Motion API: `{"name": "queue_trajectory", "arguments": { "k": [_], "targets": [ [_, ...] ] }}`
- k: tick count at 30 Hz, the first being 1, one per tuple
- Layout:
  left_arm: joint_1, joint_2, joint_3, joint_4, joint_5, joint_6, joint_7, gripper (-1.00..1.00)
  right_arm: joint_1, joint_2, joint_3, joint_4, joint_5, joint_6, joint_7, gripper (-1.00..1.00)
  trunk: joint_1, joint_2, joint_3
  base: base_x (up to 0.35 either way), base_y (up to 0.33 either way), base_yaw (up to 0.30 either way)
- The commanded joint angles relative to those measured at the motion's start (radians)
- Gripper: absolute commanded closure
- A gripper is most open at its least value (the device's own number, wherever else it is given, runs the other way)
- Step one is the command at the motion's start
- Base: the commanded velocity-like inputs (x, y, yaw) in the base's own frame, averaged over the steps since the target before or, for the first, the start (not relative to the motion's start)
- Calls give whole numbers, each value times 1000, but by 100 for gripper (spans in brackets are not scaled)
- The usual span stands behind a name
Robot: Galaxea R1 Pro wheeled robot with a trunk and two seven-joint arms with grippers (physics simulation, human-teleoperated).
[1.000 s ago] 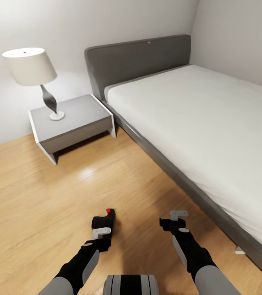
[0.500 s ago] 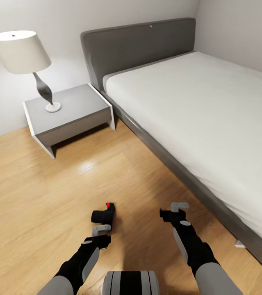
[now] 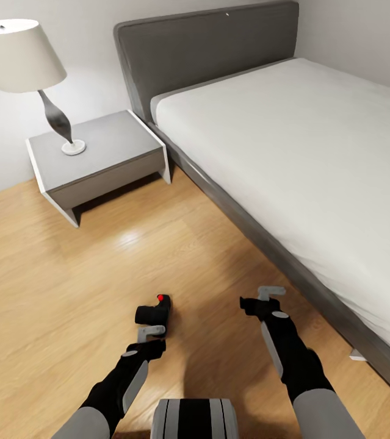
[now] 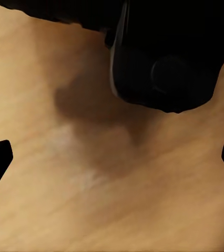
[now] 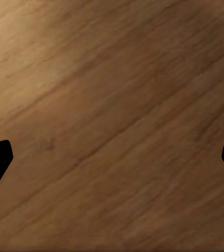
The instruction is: Attach the digital camera to the camera tripod in the bedroom.
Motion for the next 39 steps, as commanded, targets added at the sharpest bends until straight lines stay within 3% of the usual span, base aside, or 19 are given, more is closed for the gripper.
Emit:
{"name": "queue_trajectory", "arguments": {
  "k": [1,7,13,25,33,39],
  "targets": [
    [0,1,-6,-3,11,4,9,-100,-1,2,-1,-24,9,31,3,-100,0,0,-1,0,0,0],
    [0,1,-5,-8,11,4,9,-100,-5,4,-1,-128,8,125,4,-100,0,0,-1,0,0,0],
    [0,1,-5,-9,10,4,9,-100,-7,6,0,-185,7,166,6,-100,0,0,-1,0,0,0],
    [0,1,-5,-10,9,4,10,-100,-7,8,6,-196,8,219,35,-100,0,0,-1,0,0,0],
    [0,1,-6,-9,9,4,11,-100,-7,8,36,-191,6,234,51,-100,0,0,-1,0,0,0],
    [0,1,-6,-9,9,4,11,-100,-7,8,43,-182,6,228,52,-100,3,-2,-24,0,0,0]
  ]
}}
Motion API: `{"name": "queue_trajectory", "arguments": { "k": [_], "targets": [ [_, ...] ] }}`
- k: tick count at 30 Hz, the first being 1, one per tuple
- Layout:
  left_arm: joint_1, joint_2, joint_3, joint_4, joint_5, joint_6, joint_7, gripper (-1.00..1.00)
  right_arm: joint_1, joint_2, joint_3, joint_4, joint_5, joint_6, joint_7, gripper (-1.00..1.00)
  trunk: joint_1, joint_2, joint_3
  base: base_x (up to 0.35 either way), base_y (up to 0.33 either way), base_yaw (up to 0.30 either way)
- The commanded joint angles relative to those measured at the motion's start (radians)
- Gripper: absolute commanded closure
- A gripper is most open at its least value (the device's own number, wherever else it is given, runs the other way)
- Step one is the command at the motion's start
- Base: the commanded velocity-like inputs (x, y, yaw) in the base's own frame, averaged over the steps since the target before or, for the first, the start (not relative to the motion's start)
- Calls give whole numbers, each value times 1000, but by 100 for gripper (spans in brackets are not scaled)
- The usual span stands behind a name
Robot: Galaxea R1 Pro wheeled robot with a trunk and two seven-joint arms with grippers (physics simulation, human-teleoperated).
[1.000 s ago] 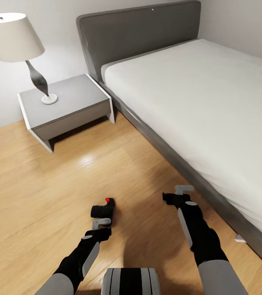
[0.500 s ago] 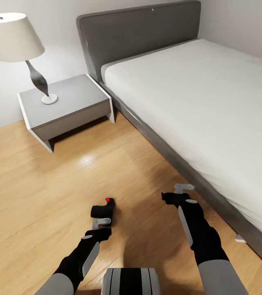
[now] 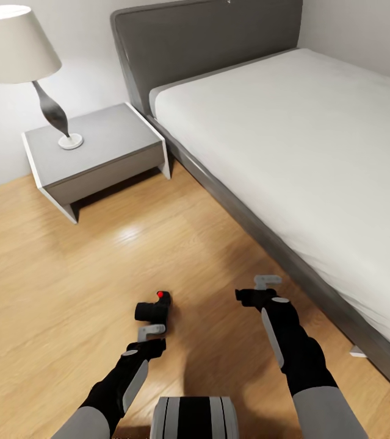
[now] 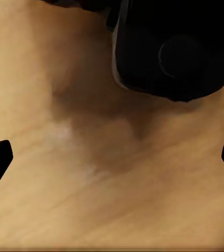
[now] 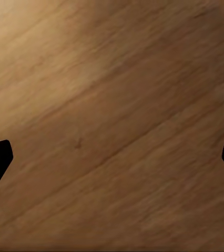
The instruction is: Attach the digital camera to the camera tripod in the bedroom.
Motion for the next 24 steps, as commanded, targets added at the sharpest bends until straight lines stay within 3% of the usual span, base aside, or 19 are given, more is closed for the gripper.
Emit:
{"name": "queue_trajectory", "arguments": {
  "k": [1,24],
  "targets": [
    [0,0,-6,-2,10,4,9,-100,0,1,0,0,9,4,2,-100,0,-1,-5,0,0,0],
    [1,0,-6,-2,6,4,9,-100,0,-4,2,-11,12,14,11,-100,11,-6,-94,0,0,0]
  ]
}}
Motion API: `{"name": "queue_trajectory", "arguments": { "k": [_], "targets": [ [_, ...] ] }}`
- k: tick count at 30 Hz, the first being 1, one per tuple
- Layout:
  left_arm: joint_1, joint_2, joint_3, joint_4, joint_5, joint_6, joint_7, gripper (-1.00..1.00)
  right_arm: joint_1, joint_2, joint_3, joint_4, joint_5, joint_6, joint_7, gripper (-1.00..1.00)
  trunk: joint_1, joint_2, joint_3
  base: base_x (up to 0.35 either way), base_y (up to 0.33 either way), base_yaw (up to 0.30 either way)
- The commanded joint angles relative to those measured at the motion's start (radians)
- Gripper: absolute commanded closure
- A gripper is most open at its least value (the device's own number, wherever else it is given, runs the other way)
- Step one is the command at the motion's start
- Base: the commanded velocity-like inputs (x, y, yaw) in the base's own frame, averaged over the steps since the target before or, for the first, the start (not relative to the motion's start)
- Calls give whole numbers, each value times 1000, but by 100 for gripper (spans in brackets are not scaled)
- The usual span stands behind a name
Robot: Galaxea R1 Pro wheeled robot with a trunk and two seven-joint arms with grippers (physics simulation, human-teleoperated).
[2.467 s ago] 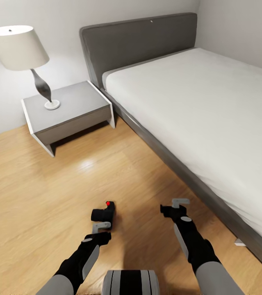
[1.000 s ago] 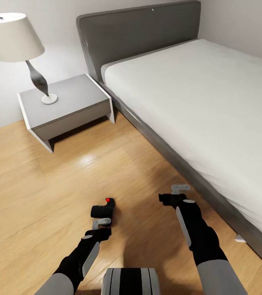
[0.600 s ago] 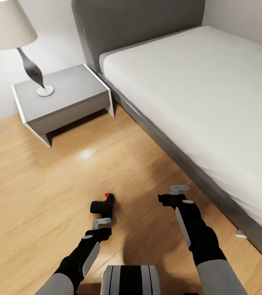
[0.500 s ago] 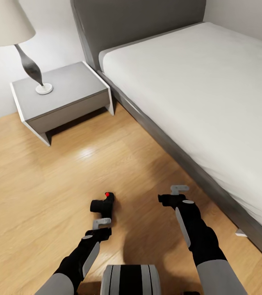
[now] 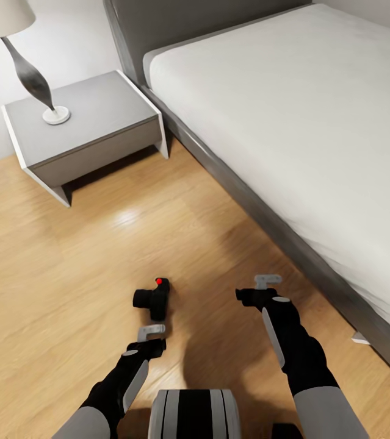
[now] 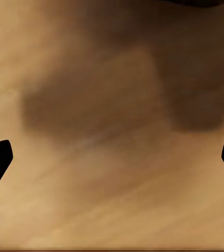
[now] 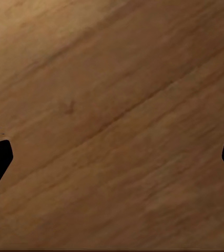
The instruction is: Attach the digital camera to the camera tripod in the bedroom.
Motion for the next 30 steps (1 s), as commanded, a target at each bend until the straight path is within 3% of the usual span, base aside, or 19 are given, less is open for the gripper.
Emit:
{"name": "queue_trajectory", "arguments": {
  "k": [1,7,30],
  "targets": [
    [0,1,-6,-2,10,4,9,-100,0,0,0,-2,9,8,3,-100,0,-1,-5,0,0,0],
    [-1,1,-6,-3,9,4,9,-100,0,-1,0,-10,9,36,5,-100,3,-2,-28,0,0,0],
    [-1,2,-9,-14,9,-4,3,-100,0,3,1,-21,7,33,25,-100,3,-2,-28,0,0,0]
  ]
}}
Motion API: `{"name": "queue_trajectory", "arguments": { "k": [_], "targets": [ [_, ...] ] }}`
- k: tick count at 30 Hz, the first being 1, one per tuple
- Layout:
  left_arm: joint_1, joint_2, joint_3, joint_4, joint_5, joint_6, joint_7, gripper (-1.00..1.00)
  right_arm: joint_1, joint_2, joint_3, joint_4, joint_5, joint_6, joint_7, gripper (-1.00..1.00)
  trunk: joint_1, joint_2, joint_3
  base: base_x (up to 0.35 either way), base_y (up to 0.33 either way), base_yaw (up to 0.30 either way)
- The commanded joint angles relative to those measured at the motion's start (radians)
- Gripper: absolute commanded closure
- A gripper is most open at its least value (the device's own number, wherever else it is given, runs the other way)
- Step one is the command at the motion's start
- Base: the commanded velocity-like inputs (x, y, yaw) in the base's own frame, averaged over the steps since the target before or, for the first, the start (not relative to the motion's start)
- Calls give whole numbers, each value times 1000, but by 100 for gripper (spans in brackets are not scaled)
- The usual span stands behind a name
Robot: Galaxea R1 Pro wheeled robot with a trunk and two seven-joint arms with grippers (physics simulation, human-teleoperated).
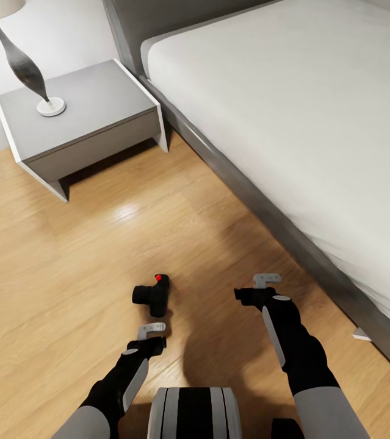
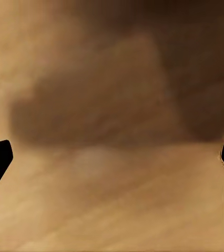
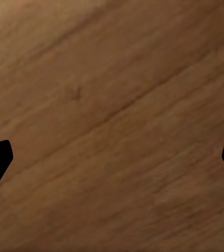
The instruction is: Attach the digital camera to the camera tripod in the bedroom.
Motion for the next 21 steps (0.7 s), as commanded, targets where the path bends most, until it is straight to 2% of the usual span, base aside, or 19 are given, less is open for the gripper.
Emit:
{"name": "queue_trajectory", "arguments": {
  "k": [1,15,21],
  "targets": [
    [0,1,-6,-2,10,4,7,-100,0,1,0,0,9,5,2,-100,0,0,-1,0,0,0],
    [0,11,-9,-4,7,-6,-4,-100,0,2,0,10,9,3,2,-100,0,0,-1,0,0,0],
    [-1,12,-11,-4,2,-18,-58,-100,0,2,0,12,9,2,2,-100,0,0,-1,0,0,0]
  ]
}}
